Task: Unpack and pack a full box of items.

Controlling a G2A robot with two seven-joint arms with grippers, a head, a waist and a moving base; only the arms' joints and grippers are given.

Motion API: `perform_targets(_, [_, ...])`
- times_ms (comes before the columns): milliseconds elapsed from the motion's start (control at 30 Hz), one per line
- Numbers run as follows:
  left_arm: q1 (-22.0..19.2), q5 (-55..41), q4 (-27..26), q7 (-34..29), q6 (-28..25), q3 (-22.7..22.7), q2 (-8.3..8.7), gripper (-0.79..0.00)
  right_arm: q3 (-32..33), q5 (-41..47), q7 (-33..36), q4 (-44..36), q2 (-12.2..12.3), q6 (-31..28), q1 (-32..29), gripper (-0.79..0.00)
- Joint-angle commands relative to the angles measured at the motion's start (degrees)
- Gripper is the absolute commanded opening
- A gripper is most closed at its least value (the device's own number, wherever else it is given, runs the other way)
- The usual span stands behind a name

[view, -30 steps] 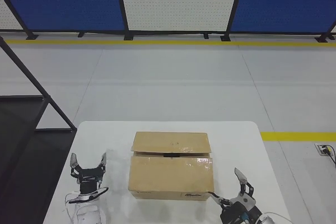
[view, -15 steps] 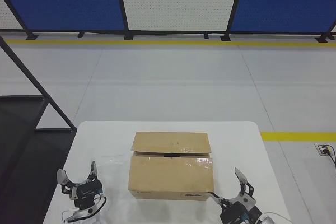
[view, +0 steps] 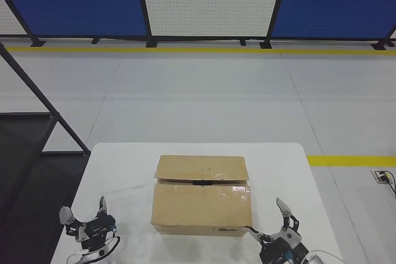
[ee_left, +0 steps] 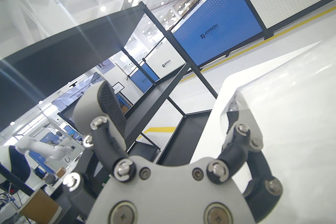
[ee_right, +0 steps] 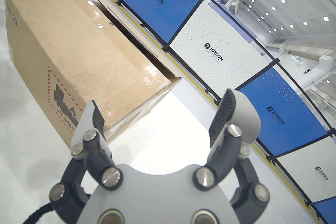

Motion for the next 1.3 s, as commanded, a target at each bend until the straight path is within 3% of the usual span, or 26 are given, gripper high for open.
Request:
perform_targets(0, [0.17,0.08,-0.23,-0.18,-0.36,-0.54,-0.02,0.000,0.00,-0.01,0.00,0.00,0.00,0.00,0.00,0.000])
perform_targets(300, [1.72,1.49,-1.27,-2.55,-2.63,-4.70,0.12,0.000,0.00,-0.01,0.00,0.00,0.00,0.00,0.00,0.000])
perform_targets(700, [4.31,-0.75,-2.10,-5.93,-6.33,-6.98,-0.30,0.000,0.00,-0.01,0.00,0.00,0.00,0.00,0.00,0.000])
perform_targets(1267, [5.41,-1.99,1.52,-10.15,-5.94,-8.68,-1.30,0.000,0.00,-0.01,0.00,0.00,0.00,0.00,0.00,0.000])
